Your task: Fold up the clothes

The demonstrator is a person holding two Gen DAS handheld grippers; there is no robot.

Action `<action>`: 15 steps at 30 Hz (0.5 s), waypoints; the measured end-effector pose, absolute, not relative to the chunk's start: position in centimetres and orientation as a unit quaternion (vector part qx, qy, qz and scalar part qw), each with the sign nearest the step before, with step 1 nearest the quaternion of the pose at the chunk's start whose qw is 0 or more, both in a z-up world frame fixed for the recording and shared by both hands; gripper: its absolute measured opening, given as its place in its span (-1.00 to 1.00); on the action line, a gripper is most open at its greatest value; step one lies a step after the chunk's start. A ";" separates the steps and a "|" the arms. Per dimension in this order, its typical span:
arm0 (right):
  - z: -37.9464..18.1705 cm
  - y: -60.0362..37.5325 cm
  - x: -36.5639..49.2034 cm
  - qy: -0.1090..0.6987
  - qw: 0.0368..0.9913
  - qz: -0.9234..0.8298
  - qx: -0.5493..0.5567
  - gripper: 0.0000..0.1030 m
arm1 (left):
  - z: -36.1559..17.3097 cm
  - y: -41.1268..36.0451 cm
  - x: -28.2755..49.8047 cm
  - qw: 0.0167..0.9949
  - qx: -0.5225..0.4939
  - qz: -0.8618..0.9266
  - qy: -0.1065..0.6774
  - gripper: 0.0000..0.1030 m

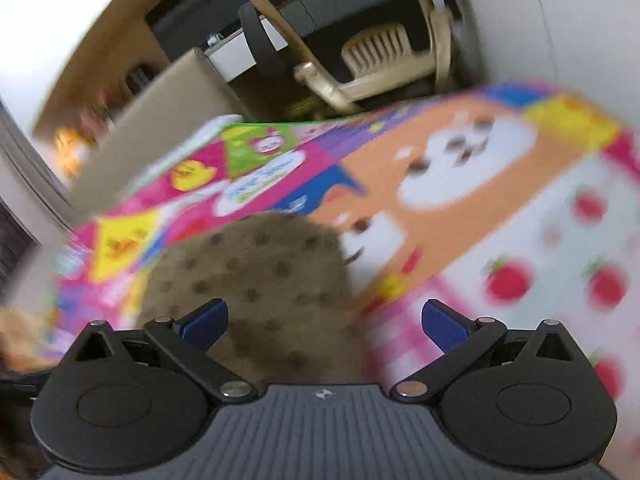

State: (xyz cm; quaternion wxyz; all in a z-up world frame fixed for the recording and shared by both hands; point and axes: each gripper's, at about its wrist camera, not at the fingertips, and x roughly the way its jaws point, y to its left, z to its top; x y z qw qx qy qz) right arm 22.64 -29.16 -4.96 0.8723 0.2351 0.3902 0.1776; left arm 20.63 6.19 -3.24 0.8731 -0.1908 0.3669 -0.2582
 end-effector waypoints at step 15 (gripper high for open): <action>-4.1 -19.9 25.7 0.387 0.876 0.252 0.137 0.32 | -5.0 6.7 22.0 0.892 -0.172 -0.235 0.347 0.32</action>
